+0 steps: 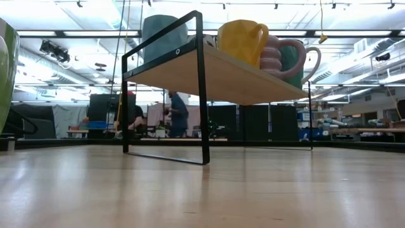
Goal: Place coffee mugs
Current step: Put the green mug on the shelf
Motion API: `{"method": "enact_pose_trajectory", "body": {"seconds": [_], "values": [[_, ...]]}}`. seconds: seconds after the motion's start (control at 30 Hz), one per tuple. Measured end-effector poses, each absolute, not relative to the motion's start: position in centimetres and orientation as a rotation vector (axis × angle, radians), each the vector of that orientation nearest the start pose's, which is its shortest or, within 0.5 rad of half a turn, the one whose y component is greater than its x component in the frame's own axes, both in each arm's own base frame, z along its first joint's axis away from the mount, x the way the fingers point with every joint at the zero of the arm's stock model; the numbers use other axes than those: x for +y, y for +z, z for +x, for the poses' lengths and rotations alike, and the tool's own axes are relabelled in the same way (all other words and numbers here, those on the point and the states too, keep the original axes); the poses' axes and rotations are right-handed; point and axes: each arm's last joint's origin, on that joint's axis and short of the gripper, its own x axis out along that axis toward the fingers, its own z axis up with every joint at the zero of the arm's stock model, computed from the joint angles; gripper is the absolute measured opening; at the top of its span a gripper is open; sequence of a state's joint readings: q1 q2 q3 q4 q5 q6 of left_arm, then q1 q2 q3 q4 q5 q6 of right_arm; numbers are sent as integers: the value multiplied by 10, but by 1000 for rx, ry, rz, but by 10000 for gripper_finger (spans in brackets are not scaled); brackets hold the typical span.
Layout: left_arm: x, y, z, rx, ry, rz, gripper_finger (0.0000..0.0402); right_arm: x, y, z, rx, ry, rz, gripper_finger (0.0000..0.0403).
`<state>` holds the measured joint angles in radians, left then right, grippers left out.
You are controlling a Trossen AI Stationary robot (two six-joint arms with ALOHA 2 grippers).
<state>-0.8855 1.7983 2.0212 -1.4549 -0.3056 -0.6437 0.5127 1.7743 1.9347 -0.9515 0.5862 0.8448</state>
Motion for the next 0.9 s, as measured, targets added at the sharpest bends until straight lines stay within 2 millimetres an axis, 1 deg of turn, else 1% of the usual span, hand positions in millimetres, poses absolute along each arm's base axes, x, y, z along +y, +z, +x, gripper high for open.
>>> {"method": "enact_pose_trajectory", "body": {"seconds": [0.1,0.23,0.3,0.4,0.5,0.6,0.8,0.9], "values": [[-263,374,220,1131,-117,142,155,171,394,334,578,-318,406,159],[-270,359,226,1152,-76,184,147,172,398,335,544,-306,415,156],[-272,345,229,1158,-69,184,139,174,400,336,526,-291,412,154],[-274,316,230,1203,-64,199,129,176,402,336,506,-272,413,153],[-265,292,229,1284,-46,177,121,178,403,336,499,-267,414,153],[-256,279,227,1297,-18,123,118,179,404,336,491,-263,419,153],[-236,267,230,1290,87,-24,117,179,404,336,483,-263,422,153],[-225,260,231,1307,163,-63,117,179,404,336,484,-262,420,153]]}}
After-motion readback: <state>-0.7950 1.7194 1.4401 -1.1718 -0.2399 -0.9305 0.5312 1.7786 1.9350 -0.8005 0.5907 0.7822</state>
